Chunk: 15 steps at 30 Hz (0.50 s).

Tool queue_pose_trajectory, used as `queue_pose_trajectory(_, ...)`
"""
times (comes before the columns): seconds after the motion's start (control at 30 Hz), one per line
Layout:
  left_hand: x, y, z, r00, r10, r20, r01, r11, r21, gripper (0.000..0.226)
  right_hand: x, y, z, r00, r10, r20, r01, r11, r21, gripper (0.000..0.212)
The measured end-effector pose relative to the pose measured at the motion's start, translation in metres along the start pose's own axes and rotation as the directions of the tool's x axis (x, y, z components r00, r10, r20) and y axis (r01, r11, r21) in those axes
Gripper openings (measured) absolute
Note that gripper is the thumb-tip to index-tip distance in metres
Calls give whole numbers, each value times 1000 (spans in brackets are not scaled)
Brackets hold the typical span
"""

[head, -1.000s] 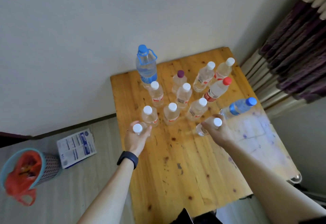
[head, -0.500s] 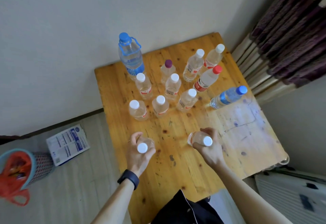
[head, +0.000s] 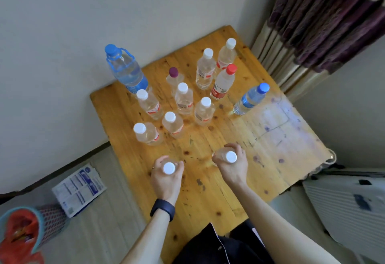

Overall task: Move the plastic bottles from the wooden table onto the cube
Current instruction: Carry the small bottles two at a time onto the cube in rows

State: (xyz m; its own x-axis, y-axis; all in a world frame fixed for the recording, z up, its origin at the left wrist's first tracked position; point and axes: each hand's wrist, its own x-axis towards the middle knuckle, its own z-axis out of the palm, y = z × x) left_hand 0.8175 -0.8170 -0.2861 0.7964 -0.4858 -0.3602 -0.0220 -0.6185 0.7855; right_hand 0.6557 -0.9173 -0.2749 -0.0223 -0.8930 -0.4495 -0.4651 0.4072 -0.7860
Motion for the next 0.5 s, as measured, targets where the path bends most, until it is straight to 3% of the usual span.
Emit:
queue_pose_trajectory(0.17, -15, 16, 4, 977, 49, 206, -66, 995, 76, 34, -13, 21, -51, 989, 132, 73, -140, 982, 126, 45)
queue_pose_trajectory(0.27, -43, 22, 19, 928, 84, 362, -127, 987, 99, 38, -45, 48, -102, 981, 175, 81, -189, 956, 223, 46)
queue_pose_trajectory(0.5, -156, 70, 90, 691, 201, 694, -345, 936, 72, 41, -153, 126, -226, 947, 243, -210, -134, 892, 431, 50)
